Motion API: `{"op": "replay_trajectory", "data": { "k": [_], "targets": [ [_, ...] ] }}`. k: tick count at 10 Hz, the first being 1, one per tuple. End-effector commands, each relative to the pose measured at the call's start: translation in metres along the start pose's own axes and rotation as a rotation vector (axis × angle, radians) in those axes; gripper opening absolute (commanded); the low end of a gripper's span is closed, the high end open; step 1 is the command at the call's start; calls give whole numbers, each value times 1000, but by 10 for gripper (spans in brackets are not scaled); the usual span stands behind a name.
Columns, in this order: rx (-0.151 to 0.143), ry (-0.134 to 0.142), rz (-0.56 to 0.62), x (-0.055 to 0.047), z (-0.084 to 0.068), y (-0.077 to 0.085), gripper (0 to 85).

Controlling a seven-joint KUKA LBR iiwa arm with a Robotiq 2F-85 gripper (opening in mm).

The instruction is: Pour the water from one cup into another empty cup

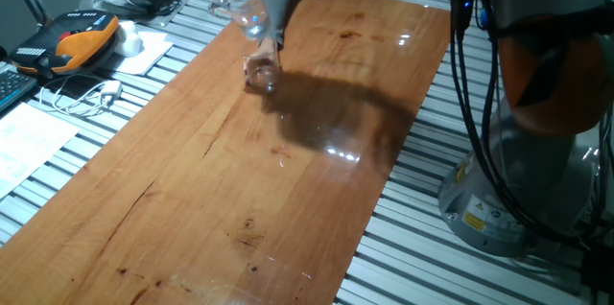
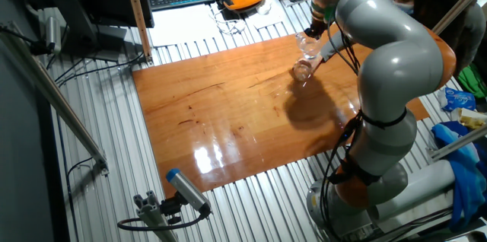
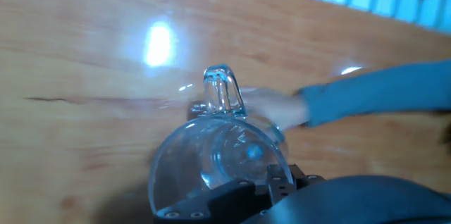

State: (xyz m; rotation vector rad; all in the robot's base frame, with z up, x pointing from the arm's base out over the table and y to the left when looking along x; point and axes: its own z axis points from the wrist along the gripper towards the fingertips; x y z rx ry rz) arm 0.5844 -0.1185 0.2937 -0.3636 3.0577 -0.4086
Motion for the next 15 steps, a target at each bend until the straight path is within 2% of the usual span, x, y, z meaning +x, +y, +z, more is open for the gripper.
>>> {"op": "replay_trajectory", "data": {
  "k": [1, 4, 5, 6, 8, 9, 10, 15],
  "targets": [
    [29, -12, -13, 0, 7, -14, 0],
    [88, -44, -46, -8, 13, -12, 0],
    [94, -49, -48, -10, 14, -11, 0],
    [113, -58, -55, -11, 15, -11, 0],
    [167, -73, -63, -9, 15, -12, 0],
    [206, -83, -71, -9, 15, -13, 0],
    [225, -91, -71, -9, 16, -13, 0],
    [263, -117, -85, -11, 25, -14, 0]
  ]
}}
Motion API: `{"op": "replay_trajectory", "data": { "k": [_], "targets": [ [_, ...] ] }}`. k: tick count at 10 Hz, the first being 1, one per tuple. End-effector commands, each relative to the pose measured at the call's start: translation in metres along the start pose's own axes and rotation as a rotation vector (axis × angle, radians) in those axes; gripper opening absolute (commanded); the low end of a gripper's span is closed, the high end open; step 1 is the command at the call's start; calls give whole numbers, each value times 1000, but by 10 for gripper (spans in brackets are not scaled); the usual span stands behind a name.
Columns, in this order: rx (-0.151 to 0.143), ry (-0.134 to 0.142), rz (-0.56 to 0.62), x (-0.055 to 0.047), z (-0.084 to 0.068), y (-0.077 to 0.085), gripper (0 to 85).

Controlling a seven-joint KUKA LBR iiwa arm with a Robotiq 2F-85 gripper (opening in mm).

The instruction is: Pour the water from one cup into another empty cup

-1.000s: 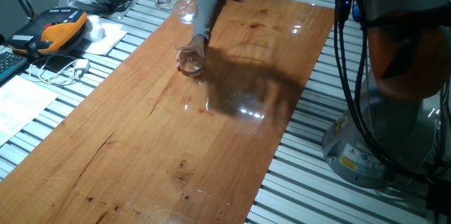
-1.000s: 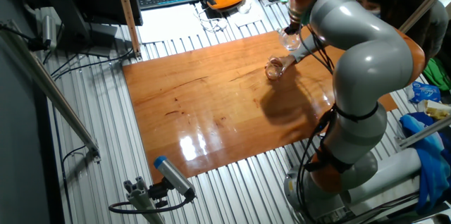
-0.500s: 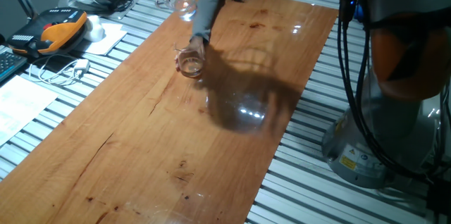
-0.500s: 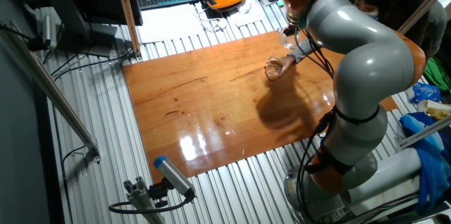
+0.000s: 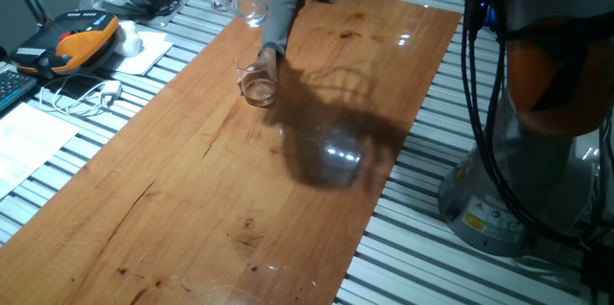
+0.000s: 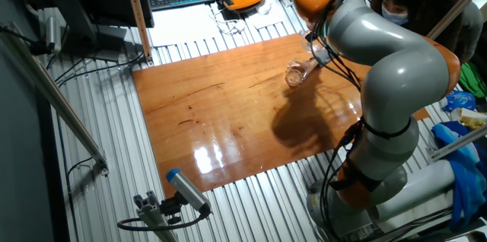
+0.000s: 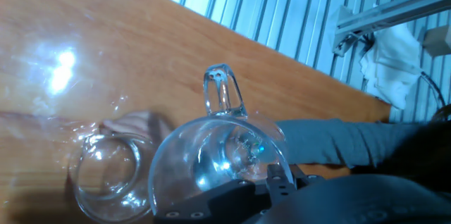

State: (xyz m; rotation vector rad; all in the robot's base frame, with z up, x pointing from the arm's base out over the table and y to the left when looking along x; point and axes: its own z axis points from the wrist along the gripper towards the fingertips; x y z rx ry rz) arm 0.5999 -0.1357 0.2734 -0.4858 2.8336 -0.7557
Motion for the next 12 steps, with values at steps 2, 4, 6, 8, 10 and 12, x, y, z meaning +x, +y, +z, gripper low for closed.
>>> {"op": "replay_trajectory", "data": {
  "k": [2, 4, 6, 8, 10, 12],
  "targets": [
    [46, -17, -20, 1, 5, 0, 0],
    [69, -28, -24, 1, 6, 1, 0],
    [96, -41, -29, 2, 8, 2, 0],
    [121, -52, -30, 2, 9, 4, 0],
    [154, -63, -21, 2, 11, 5, 0],
    [170, -71, -21, 3, 13, 8, 0]
  ]
}}
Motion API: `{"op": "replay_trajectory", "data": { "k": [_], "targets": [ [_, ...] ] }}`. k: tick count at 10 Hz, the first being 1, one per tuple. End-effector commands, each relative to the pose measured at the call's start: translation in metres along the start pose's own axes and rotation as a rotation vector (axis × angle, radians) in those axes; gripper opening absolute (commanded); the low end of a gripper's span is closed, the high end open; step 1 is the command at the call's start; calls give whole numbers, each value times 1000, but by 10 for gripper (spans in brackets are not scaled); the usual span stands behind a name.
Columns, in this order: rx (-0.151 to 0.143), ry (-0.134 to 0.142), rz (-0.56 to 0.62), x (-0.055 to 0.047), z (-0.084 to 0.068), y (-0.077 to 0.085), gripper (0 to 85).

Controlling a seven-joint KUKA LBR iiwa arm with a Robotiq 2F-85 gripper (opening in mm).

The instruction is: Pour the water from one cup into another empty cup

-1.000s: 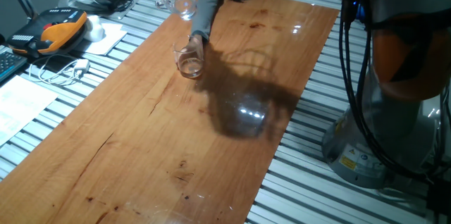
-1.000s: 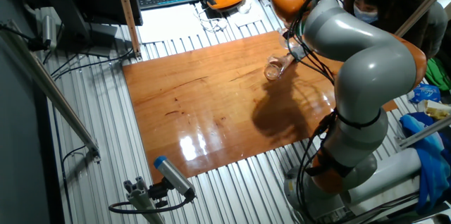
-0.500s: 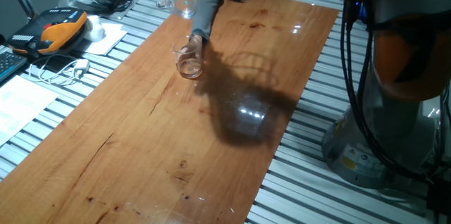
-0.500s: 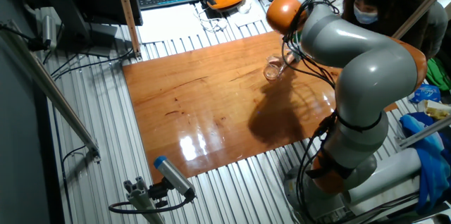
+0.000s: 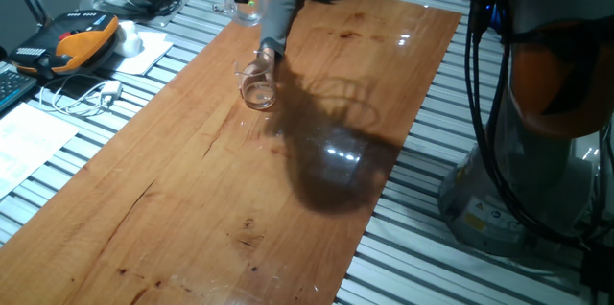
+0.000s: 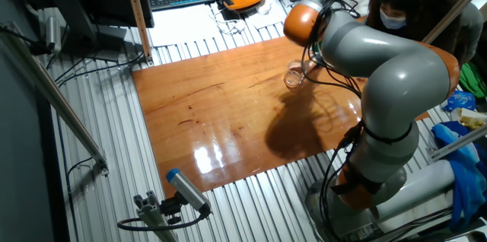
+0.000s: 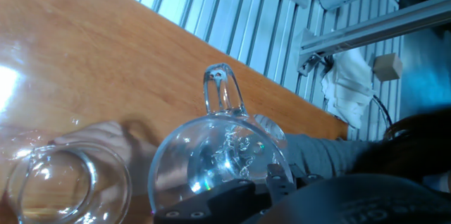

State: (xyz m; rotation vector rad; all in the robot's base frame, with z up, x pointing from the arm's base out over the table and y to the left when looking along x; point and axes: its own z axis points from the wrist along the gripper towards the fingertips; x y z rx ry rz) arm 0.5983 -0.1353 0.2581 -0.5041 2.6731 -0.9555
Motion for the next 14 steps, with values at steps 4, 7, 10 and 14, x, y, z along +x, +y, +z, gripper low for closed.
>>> {"op": "replay_trajectory", "data": {
  "k": [4, 7, 10, 14],
  "targets": [
    [22, 0, -3, -1, -2, 6, 0],
    [102, -7, -10, 2, -10, 4, 0],
    [139, -5, -22, 2, -13, 3, 0],
    [191, 6, -29, 4, -20, 1, 0]
  ]
}}
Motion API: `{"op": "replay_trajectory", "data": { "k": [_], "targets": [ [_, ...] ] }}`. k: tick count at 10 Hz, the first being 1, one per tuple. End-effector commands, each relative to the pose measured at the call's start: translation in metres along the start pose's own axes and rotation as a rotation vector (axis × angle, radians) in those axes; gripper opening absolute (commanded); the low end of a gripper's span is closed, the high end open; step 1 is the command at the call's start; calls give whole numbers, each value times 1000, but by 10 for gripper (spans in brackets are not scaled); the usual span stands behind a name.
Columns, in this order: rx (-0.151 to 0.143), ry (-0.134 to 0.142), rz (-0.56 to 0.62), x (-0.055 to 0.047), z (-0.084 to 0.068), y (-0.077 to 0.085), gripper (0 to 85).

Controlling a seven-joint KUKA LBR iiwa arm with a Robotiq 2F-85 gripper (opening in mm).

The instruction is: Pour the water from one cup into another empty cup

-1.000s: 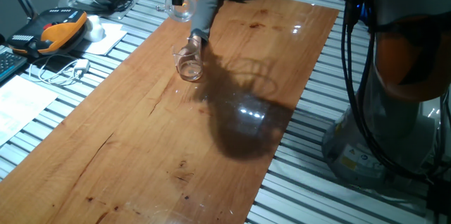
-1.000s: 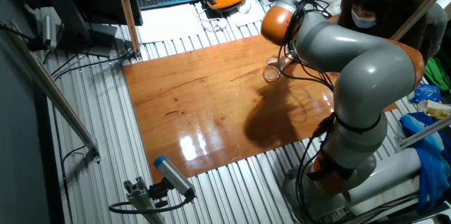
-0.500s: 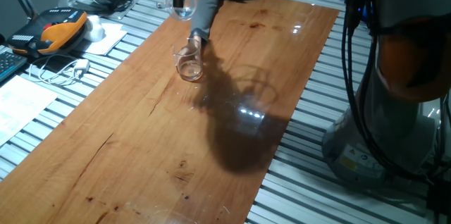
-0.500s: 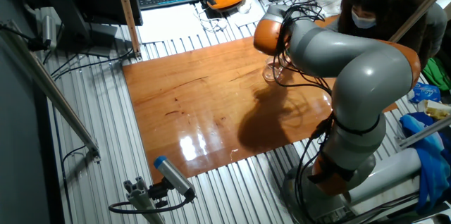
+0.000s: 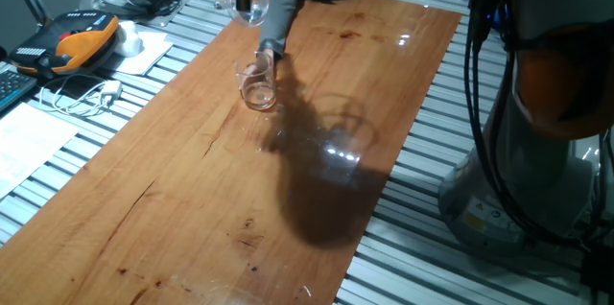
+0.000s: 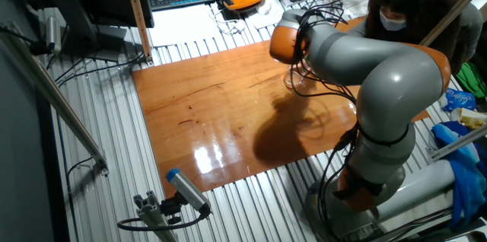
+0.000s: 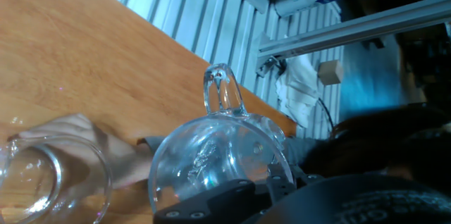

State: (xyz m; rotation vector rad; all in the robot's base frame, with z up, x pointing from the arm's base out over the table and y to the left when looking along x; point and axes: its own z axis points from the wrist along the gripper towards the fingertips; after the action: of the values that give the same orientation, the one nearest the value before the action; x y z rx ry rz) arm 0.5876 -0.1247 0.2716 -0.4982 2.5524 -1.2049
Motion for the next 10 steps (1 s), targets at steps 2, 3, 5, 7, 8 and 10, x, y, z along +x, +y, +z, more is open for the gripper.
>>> {"op": "replay_trajectory", "data": {
  "k": [2, 3, 5, 7, 8, 10],
  "targets": [
    [17, 0, -1, 0, -1, -1, 0],
    [44, -4, -4, 1, -2, -1, 0],
    [65, -8, -2, 1, -2, -2, 0],
    [92, -9, -1, 1, -3, -2, 0],
    [96, -10, 1, 2, -3, -2, 0],
    [111, -12, 0, 2, -3, -3, 0]
  ]
}}
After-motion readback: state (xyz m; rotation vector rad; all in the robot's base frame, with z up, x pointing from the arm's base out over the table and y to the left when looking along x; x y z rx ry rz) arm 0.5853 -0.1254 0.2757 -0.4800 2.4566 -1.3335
